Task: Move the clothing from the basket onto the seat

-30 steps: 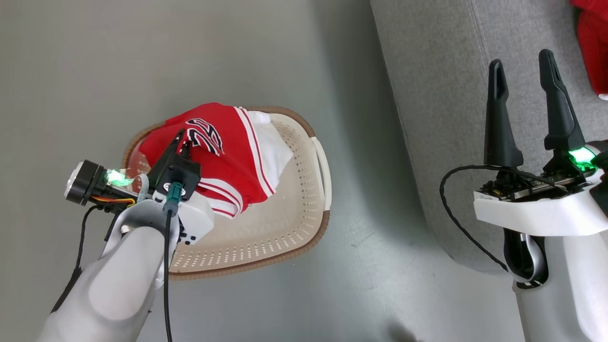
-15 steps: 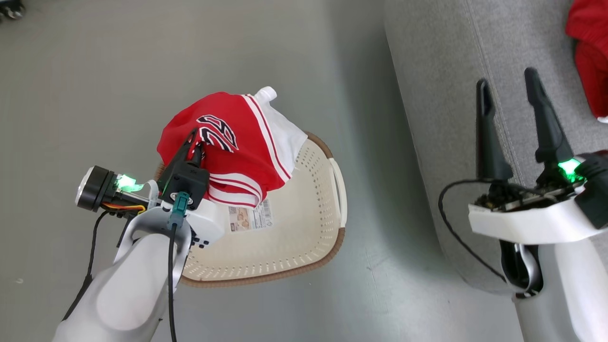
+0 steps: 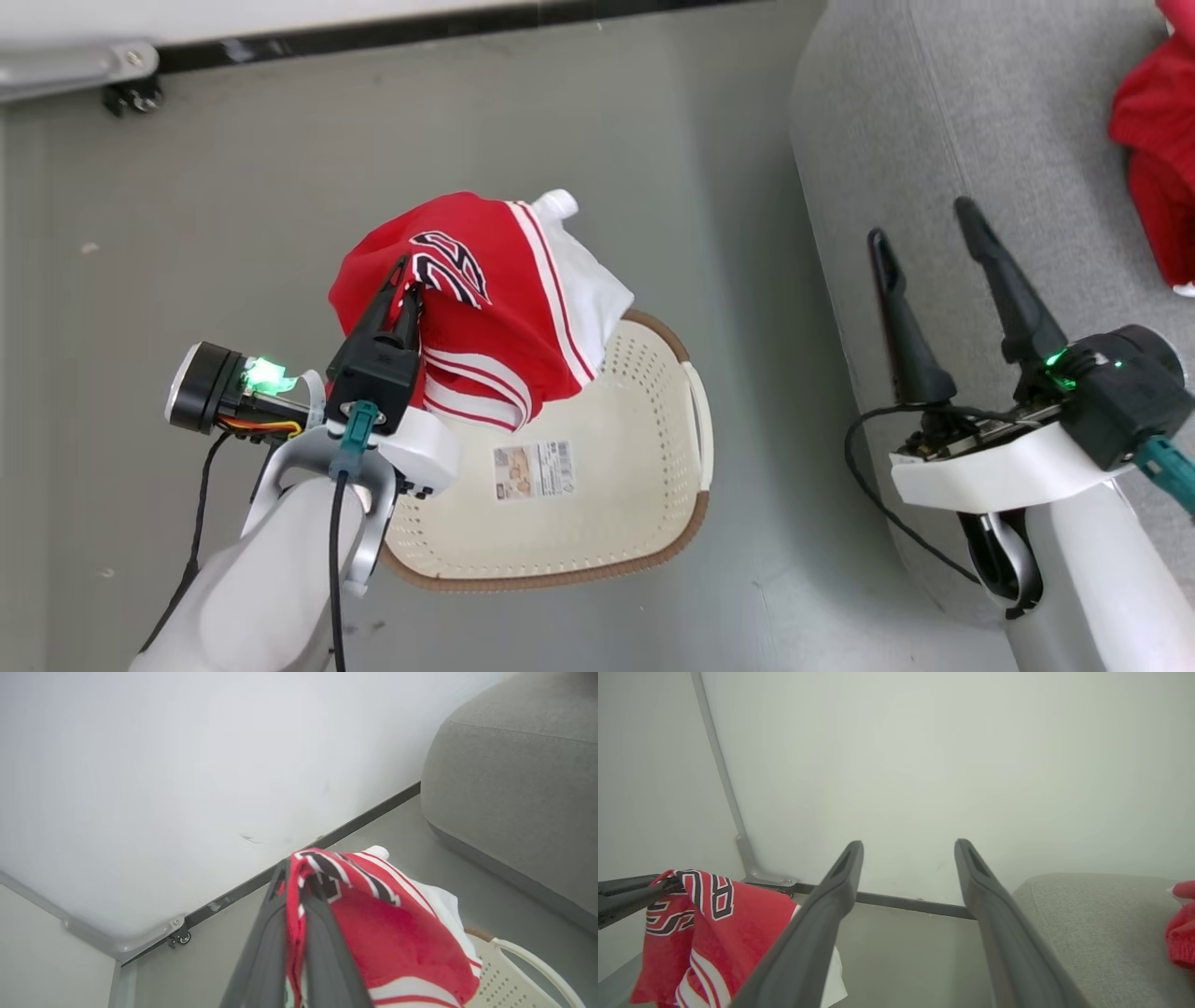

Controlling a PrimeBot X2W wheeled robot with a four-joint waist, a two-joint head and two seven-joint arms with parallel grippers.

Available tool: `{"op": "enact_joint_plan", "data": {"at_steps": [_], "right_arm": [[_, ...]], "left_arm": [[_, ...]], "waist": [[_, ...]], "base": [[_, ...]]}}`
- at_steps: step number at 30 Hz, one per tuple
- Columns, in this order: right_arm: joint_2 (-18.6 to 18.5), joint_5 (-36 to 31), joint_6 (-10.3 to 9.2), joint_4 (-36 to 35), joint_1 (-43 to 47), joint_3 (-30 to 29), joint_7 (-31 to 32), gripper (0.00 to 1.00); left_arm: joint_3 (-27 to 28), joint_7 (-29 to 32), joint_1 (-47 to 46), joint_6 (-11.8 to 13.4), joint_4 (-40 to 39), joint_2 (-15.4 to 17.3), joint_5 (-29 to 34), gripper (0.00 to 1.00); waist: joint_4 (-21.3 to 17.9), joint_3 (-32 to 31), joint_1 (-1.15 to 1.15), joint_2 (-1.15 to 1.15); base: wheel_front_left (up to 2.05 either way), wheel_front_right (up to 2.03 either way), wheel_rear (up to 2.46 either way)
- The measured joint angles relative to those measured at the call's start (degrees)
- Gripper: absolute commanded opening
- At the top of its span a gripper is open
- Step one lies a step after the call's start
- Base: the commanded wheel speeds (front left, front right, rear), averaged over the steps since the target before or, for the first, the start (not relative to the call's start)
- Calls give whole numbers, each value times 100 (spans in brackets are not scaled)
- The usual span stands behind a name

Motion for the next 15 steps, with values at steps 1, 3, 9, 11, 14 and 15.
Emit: {"op": "enact_joint_plan", "data": {"at_steps": [1,3,9,11,14,15], "right_arm": [[-26,0,0,41,-1,43,0,100],[-91,-1,0,104,0,122,0,100],[-218,0,0,226,0,447,0,100],[-254,11,0,266,0,550,1,100],[-285,15,0,308,1,699,1,100],[-288,18,0,318,2,747,2,100]], "left_arm": [[13,-21,24,1,-52,-4,-22,0],[29,-22,71,21,-138,-11,-37,0],[77,-63,222,105,-428,-12,-85,0],[102,-75,281,121,-505,-9,-96,0],[136,-80,385,132,-601,11,-145,0],[142,-86,426,145,-625,21,-146,0]], "waist": [[25,-49,0,0],[73,-148,0,0],[213,-447,0,0],[258,-547,0,0],[323,-697,0,0],[345,-748,0,0]], "base": [[0,0,0],[0,0,0],[0,0,0],[0,0,0],[0,0,0],[0,0,0]]}}
